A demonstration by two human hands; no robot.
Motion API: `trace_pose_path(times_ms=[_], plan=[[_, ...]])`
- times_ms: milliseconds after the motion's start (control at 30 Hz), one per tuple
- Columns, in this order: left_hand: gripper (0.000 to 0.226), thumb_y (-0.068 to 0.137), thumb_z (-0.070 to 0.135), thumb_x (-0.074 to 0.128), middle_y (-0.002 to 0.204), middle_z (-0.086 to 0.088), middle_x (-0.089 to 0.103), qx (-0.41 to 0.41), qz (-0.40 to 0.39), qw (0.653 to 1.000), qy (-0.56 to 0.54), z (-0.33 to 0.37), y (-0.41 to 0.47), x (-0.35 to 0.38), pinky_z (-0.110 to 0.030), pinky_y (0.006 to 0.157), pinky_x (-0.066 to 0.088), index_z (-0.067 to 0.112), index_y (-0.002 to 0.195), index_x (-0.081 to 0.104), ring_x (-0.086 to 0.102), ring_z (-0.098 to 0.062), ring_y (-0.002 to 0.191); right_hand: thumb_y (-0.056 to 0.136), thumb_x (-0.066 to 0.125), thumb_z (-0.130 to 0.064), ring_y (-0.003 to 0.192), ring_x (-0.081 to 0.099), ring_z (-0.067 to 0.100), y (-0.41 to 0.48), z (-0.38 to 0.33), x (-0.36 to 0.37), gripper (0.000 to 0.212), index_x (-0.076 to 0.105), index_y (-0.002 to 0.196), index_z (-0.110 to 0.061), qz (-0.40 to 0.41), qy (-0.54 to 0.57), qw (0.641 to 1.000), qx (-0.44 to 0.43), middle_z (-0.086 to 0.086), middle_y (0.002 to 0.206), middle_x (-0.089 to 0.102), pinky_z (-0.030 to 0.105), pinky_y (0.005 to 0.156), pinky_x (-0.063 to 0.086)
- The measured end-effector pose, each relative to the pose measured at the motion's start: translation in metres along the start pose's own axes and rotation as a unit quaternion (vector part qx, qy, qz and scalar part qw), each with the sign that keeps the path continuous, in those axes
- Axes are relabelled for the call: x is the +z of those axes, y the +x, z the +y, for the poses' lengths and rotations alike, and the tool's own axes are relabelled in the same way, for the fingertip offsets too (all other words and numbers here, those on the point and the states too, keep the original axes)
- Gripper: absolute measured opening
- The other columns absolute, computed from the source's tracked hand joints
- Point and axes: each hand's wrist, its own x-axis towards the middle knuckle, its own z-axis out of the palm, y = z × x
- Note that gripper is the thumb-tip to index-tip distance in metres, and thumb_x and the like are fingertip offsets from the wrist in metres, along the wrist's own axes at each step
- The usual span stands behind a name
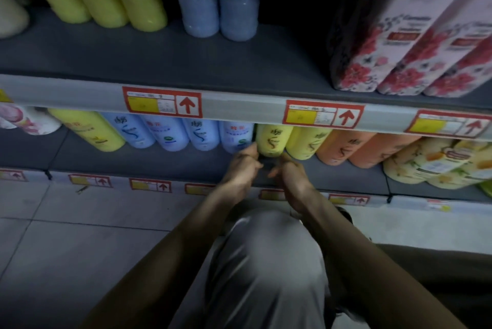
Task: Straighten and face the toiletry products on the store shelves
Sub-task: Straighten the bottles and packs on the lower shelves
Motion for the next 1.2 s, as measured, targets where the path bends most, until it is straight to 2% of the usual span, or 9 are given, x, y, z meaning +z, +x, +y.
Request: trace_pose_path(times_ms=[67,267,433,567,700,867,1033,1100,1200], plan=[[0.062,0.061,0.003,0.05,0.129,-0.005,0.067,0.015,-0.012,1.0,0.017,-0.005,0.012,0.012,-0.041,0.111,0.043,0.02,0.118,0.067,0.058,-0.022,0.124,0.061,0.055,0.006,0.082,0.057,0.023,-0.002,-0.004,-0.012,0.028,0.068,0.077,-0.013,0.0,0.022,1.0,-0.013,-0.004,0.064,0.067,0.038,0.074,0.048],[0.061,0.062,0.007,0.051,0.123,-0.001,0.071,-0.007,0.016,0.999,0.032,-0.017,0.022,0.014,-0.054,0.107,0.047,0.032,0.113,0.072,0.061,-0.025,0.122,0.057,0.055,0.007,0.11,0.066,0.034,0.004,-0.016,-0.014,0.041,0.074,0.088,-0.012,-0.053,0.017,0.997,-0.059,0.009,0.1,0.076,0.05,0.102,0.053],[0.043,0.065,0.009,0.055,0.115,-0.006,0.069,-0.042,0.021,0.998,0.048,-0.003,0.011,0.026,-0.052,0.108,0.046,0.018,0.105,0.068,0.062,-0.026,0.118,0.066,0.053,0.01,0.094,0.063,0.024,0.002,-0.005,-0.028,0.047,0.076,0.103,-0.008,-0.032,0.013,0.999,-0.026,0.002,0.09,0.073,0.046,0.091,0.053],[0.034,0.087,-0.017,0.041,0.107,-0.011,0.061,-0.088,-0.02,0.996,-0.005,0.0,0.007,0.051,-0.028,0.089,0.051,0.003,0.108,0.059,0.059,-0.016,0.102,0.07,0.049,0.012,0.067,0.045,0.018,0.001,-0.001,-0.057,0.037,0.073,0.081,-0.013,0.072,0.048,0.996,0.019,-0.002,0.066,0.065,0.03,0.059,0.037],[0.052,0.085,-0.024,0.031,0.106,0.004,0.064,-0.094,-0.042,0.992,-0.078,0.011,0.018,0.082,-0.015,0.072,0.047,0.01,0.111,0.06,0.058,-0.003,0.097,0.063,0.051,0.011,0.099,0.058,0.02,0.003,-0.003,-0.071,0.061,0.075,0.111,-0.017,0.026,0.051,0.998,-0.014,0.002,0.113,0.072,0.028,0.078,0.047],[0.057,0.087,-0.026,0.03,0.104,0.01,0.06,-0.082,-0.068,0.994,-0.04,0.019,0.019,0.091,-0.017,0.078,0.046,0.024,0.096,0.057,0.056,-0.002,0.097,0.058,0.054,0.006,0.116,0.063,0.025,0.007,-0.006,-0.07,0.062,0.075,0.109,-0.023,0.004,0.063,0.998,-0.01,0.0,0.114,0.075,0.04,0.102,0.052],[0.063,0.087,-0.027,0.031,0.11,0.014,0.055,-0.057,-0.053,0.997,-0.02,0.014,0.022,0.094,-0.018,0.09,0.044,0.026,0.108,0.058,0.045,-0.01,0.12,0.067,0.056,0.009,0.106,0.063,0.027,0.002,-0.009,-0.076,0.054,0.072,0.109,-0.019,0.039,0.027,0.999,-0.002,0.008,0.111,0.073,0.034,0.086,0.052],[0.065,0.081,-0.022,0.041,0.12,0.014,0.053,-0.031,-0.038,0.999,0.011,0.008,0.027,0.091,-0.028,0.106,0.041,0.024,0.124,0.058,0.043,-0.013,0.131,0.061,0.059,0.003,0.111,0.063,0.03,0.001,-0.011,-0.076,0.059,0.069,0.117,-0.015,0.044,0.031,0.998,-0.012,0.012,0.115,0.073,0.039,0.093,0.055],[0.057,0.058,0.001,0.055,0.117,0.009,0.06,0.005,-0.043,0.991,0.125,-0.002,0.036,0.088,-0.048,0.11,0.045,0.025,0.108,0.062,0.051,-0.023,0.129,0.064,0.056,0.01,0.112,0.064,0.029,0.002,-0.019,-0.073,0.065,0.066,0.123,-0.015,0.033,0.033,0.999,-0.017,0.01,0.117,0.073,0.04,0.096,0.056]])
